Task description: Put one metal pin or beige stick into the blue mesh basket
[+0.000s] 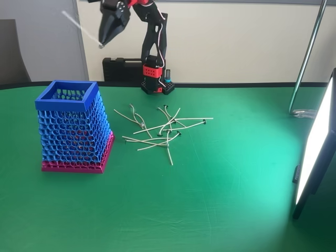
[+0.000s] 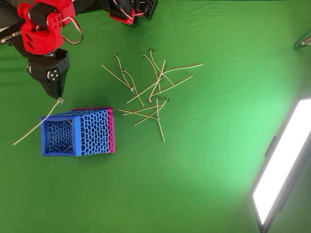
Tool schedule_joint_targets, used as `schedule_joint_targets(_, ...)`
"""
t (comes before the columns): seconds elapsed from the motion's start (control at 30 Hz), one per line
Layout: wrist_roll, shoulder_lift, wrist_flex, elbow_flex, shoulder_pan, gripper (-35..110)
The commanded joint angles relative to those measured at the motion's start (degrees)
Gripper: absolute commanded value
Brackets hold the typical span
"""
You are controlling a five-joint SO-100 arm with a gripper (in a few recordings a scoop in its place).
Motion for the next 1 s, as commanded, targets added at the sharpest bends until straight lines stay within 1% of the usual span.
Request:
schedule_joint_targets(0.0,-0.62,-3.87,-2.72,-3.43,2.37,0)
schedule_joint_targets(0.27,-2.37,-12.30,-10.02,-5.19,4.39,0)
schedule_joint_targets(0.57,-4.92,-18.37,-16.87,-7.29,1.76,0)
schedule_joint_targets(0.97,-6.06,-24.70,-20.74,-11.07,0.18,0)
